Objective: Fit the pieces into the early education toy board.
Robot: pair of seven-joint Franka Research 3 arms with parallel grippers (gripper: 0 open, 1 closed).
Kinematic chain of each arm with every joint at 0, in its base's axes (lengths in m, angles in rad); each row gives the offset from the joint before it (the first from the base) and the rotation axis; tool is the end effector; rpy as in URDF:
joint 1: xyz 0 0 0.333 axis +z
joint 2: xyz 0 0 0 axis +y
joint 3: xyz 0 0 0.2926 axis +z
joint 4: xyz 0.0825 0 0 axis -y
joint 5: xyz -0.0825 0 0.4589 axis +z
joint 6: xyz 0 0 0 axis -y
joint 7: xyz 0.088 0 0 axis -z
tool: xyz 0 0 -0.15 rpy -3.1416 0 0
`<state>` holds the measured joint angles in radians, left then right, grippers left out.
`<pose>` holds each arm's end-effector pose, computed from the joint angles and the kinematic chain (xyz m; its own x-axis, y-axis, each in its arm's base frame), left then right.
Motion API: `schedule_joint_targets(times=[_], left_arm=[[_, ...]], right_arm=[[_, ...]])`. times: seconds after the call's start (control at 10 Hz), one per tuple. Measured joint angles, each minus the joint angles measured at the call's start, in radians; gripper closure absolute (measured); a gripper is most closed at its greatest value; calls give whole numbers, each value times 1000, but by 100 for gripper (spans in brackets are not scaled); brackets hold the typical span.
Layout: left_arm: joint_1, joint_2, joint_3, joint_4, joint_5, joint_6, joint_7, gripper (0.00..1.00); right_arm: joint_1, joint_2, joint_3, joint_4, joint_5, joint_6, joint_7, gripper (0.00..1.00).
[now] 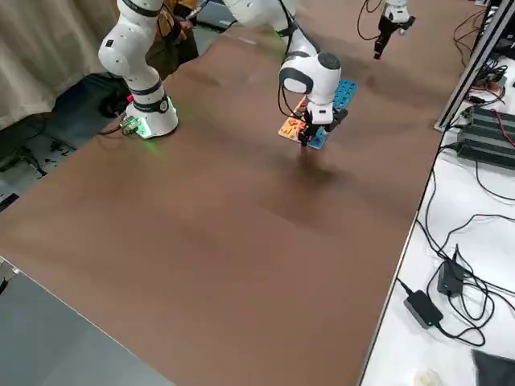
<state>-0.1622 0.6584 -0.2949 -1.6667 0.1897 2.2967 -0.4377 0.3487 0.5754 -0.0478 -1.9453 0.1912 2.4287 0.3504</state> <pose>0.6570 -0.3058 0.1250 0.9962 -0.0868 -0.0097 -0.0864 -0.9956 0.0360 0.6073 0.1922 0.0515 0.9749 -0.1881 -0.1190 -0.1948 -0.9797 -0.0471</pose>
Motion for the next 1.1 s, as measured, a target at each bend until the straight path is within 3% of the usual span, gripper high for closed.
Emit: schedule_joint_targets(times=[0.4, 0.8, 1.1], left_arm=[[-69, -34, -19, -1, 0, -35, -109, 74], [-104, -37, -46, -11, 0, -89, -195, 74], [-120, -39, -101, -27, 0, -97, -279, 74]], right_arm=[[0, -8, 0, 12, 27, -14, 71, 34], [-4, -131, -8, 29, 59, -137, 76, 23], [-62, -273, -14, 33, -130, -245, 66, 15]])
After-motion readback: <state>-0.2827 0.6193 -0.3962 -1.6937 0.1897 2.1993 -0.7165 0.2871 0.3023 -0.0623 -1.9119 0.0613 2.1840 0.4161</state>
